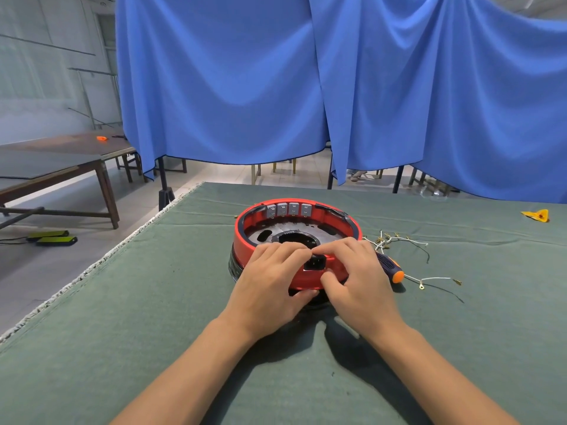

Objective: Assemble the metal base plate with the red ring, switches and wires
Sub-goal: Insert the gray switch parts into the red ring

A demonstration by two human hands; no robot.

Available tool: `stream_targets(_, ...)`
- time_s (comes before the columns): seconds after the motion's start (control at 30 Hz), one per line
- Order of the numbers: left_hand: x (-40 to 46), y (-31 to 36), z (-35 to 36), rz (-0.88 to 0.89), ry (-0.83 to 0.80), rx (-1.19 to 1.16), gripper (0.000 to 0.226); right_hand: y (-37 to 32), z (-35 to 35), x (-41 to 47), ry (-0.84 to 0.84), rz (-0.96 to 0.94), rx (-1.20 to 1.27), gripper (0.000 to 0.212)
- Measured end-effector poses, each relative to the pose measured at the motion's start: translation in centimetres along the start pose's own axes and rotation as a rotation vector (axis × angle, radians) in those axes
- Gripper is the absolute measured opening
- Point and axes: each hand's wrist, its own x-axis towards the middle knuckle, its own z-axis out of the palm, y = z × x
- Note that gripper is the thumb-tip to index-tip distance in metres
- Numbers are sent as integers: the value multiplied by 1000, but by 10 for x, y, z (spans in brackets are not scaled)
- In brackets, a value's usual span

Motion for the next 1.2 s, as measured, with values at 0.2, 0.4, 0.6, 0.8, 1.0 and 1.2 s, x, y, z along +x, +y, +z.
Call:
stream_targets(0.2,0,-1,0,18,-20,17,49,-1,0,2,7,21,20,30)
stream_targets(0.4,-1,0,-1,23,-45,42,46,1,4,-2,8,-8,-50,29)
stream_targets(0.6,1,8,-4,-70,6,-91,40,8,2,-2,40,5,-57,30)
stream_targets(0.8,8,13,-2,-182,85,-139,30,17,0,2,124,71,-73,26)
stream_targets(1.0,13,12,1,-292,140,-55,34,37,-12,7,218,195,-66,29)
stream_targets(1.2,14,5,-6,-465,168,-61,20,56,-17,10,113,420,-185,26)
